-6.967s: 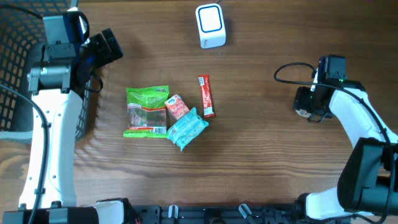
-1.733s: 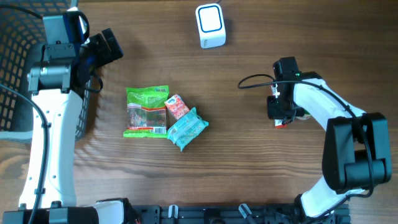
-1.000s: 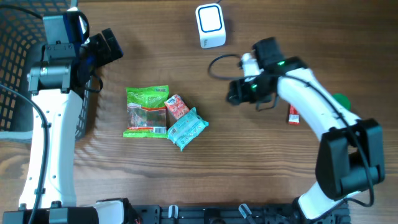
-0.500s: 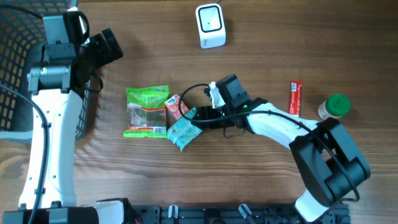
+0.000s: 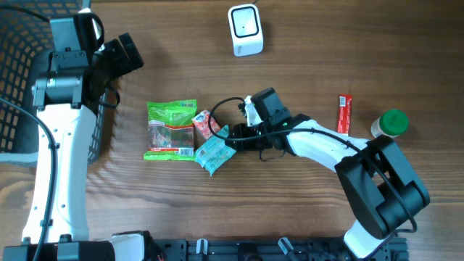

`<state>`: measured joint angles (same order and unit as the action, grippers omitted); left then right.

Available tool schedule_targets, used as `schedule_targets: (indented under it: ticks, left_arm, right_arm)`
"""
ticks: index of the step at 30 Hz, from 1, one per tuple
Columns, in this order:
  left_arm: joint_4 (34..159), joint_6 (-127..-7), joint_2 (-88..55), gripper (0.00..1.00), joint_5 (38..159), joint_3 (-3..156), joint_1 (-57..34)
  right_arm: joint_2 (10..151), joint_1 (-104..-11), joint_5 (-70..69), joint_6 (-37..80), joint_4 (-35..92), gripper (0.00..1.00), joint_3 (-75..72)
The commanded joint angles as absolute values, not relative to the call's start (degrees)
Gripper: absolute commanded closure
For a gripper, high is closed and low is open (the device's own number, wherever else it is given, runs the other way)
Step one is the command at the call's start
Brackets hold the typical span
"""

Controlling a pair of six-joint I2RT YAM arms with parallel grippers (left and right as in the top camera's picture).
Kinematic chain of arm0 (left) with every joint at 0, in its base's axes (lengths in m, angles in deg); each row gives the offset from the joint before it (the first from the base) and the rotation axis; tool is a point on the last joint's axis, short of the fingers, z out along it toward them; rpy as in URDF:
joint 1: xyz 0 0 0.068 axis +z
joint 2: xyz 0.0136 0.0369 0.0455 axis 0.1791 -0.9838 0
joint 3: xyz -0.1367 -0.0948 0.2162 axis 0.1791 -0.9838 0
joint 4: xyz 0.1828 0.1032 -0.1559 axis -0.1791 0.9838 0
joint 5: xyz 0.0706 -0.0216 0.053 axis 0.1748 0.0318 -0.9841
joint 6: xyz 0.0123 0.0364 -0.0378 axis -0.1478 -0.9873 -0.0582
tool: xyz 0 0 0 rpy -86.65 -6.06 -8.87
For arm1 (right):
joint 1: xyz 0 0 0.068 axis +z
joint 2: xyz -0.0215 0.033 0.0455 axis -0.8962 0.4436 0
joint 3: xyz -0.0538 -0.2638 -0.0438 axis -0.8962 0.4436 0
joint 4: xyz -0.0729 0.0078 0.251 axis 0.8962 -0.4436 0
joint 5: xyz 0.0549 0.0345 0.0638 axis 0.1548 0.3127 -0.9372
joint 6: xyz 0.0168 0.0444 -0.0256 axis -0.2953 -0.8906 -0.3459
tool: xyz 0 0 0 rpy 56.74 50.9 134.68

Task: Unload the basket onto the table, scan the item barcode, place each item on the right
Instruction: 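Grasp the blue-white wipes pack with the right gripper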

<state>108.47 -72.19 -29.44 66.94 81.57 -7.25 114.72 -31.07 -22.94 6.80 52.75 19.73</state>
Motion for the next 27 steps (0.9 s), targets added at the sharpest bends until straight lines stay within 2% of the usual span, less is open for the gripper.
schedule_targets:
  ticks: [1,2,3,8,12,15,20,27]
  left_arm:
    - [108.32,-72.70,-29.03,0.00,66.76,82.05,-7.03]
    - [108.34,-72.70,-29.03,0.00,66.79,82.05,-7.05]
    - [108.32,-72.70,-29.03,0.00,66.79,82.05,-7.05]
    - [108.34,-72.70,-29.03,0.00,66.79,82.05,-7.05]
    - [108.32,-72.70,-29.03,0.00,66.79,82.05,-7.05]
    - [108.32,-72.70,-29.03,0.00,66.79,82.05,-7.03]
    - [108.32,-72.70,-29.03,0.00,66.79,82.05,-7.03]
    - [108.32,-72.70,-29.03,0.00,66.79,82.05,-7.05]
  right_arm:
    - [116.10,-30.61,-23.88,6.54,54.70,0.69,21.63]
    - [116.10,-30.61,-23.88,6.85,55.73,0.76,21.87]
    - [116.10,-30.61,-23.88,7.46,56.97,0.96,21.95]
    - [113.59,-33.38,-28.54,7.59,56.19,0.96,21.93]
    - [99.56,-42.13,-38.33,12.90,48.27,0.96,21.91]
    - [85.59,-47.98,-41.19,12.77,40.84,0.96,21.89]
    - [63.95,-54.39,-42.55,3.48,38.87,0.96,21.89]
    - [61.55,-54.37,-42.57,2.50,34.96,0.96,21.89]
